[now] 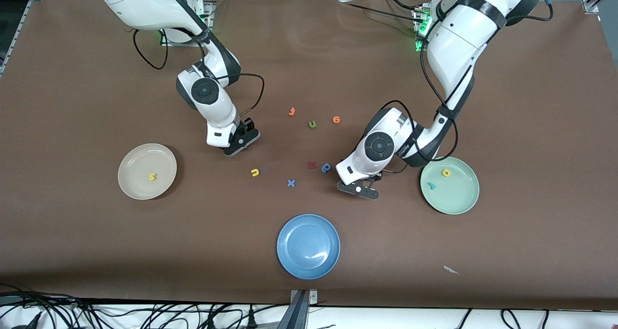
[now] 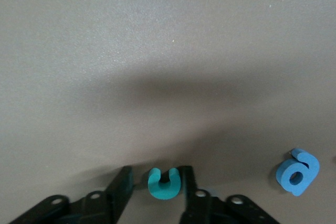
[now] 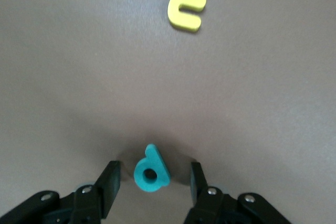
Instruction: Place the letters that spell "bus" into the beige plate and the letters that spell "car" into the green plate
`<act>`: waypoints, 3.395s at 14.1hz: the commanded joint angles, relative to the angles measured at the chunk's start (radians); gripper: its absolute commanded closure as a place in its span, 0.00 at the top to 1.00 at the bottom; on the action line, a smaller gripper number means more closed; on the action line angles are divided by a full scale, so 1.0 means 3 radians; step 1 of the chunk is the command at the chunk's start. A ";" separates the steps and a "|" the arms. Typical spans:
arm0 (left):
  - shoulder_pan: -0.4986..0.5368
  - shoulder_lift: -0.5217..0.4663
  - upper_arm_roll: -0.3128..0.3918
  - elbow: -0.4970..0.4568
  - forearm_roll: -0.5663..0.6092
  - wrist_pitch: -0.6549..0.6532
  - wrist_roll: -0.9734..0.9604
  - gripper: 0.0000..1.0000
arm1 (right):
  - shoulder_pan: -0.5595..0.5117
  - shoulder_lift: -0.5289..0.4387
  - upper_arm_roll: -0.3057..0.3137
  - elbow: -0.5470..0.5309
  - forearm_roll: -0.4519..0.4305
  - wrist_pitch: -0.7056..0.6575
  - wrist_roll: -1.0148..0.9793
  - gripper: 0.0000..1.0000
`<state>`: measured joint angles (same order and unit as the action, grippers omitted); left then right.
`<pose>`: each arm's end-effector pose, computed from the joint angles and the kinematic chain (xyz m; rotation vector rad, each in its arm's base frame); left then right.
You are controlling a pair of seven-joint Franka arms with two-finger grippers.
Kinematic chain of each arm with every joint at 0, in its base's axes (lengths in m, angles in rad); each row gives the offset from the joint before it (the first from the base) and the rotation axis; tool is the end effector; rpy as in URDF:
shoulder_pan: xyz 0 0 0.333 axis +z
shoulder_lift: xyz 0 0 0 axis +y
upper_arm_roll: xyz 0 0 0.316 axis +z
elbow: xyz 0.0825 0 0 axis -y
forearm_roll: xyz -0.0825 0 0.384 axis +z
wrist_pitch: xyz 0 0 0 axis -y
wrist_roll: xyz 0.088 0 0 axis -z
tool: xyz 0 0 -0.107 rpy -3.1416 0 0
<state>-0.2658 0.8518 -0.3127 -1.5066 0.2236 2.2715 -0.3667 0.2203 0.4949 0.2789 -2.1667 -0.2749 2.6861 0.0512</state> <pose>0.6115 -0.3516 0.1719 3.0700 -0.4083 -0.1044 0.4915 0.2810 0.1757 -2.9548 -1.0072 -0.0831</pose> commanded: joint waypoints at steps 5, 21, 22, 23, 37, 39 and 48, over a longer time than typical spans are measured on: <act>-0.0004 -0.0144 0.0004 0.0052 0.0073 -0.0335 -0.0025 0.14 | 0.0074 0.0084 -0.0035 0.0110 -0.0192 -0.0067 0.0151 0.56; 0.1187 -0.0411 0.0081 -0.0015 0.0318 -0.0873 0.0916 0.24 | 0.0135 0.0130 -0.0076 0.0115 -0.0224 -0.0067 0.0346 0.21; 0.1203 -0.0411 0.0081 -0.0015 0.0354 -0.0873 0.0921 0.27 | 0.0120 0.0130 -0.0076 0.0120 -0.0219 -0.0072 0.0336 0.18; 0.1228 -0.0411 0.0081 -0.0025 0.0364 -0.0873 0.0981 0.27 | 0.0094 0.0115 -0.0076 0.0160 -0.0219 -0.0087 0.0305 0.17; 0.1269 -0.1550 -0.0164 0.0159 0.0288 -0.1583 0.1192 1.00 | -0.0907 -0.0060 -0.0490 0.0520 -0.0173 -0.0647 -0.1679 0.18; 0.1285 -0.1693 -0.0165 0.0383 -0.0012 -0.1894 0.1182 1.00 | -0.1010 -0.0049 -0.0490 0.0396 -0.0142 -0.0456 -0.1669 0.51; 0.0881 -0.2747 0.0515 -0.0157 -0.0592 -0.2208 0.1100 1.00 | -0.0858 -0.0075 -0.0030 0.0661 0.0610 -0.0788 -0.0388 1.00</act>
<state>0.0244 0.1022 -0.1925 -1.4434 0.0726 1.5958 -0.0282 -0.0695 0.4661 0.2523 -1.9894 -0.1070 2.4640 -0.2046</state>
